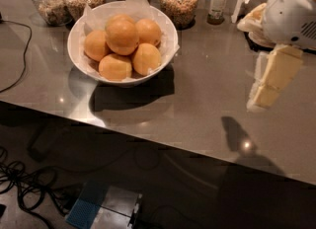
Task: Pick orange from white bowl
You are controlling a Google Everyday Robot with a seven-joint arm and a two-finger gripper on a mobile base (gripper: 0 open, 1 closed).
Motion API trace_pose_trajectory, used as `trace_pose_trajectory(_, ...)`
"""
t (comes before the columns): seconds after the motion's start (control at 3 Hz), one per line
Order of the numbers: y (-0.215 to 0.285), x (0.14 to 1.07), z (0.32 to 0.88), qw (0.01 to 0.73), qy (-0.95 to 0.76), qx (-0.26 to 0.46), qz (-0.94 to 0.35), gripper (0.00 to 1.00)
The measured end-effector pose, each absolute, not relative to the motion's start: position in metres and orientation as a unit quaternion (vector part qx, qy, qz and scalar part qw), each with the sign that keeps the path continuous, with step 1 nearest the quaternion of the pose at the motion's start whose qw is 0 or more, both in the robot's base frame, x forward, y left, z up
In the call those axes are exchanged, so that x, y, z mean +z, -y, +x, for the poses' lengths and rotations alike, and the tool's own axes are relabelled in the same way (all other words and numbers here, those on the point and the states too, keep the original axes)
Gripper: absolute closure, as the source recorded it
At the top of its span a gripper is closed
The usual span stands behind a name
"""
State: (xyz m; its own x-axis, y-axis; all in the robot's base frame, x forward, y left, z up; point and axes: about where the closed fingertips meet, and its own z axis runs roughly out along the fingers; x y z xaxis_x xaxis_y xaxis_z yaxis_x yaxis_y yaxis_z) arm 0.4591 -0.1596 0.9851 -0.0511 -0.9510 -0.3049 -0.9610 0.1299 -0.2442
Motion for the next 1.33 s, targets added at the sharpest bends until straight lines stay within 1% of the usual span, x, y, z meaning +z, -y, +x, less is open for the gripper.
trace_pose_trajectory(0.33, 0.118, 0.993, 0.482, 0.238, -0.685, 0.04, -0.688, 0.0)
trace_pose_trajectory(1.33, 0.039, 0.976, 0.551, 0.336, -0.648, 0.105, -0.676, 0.0)
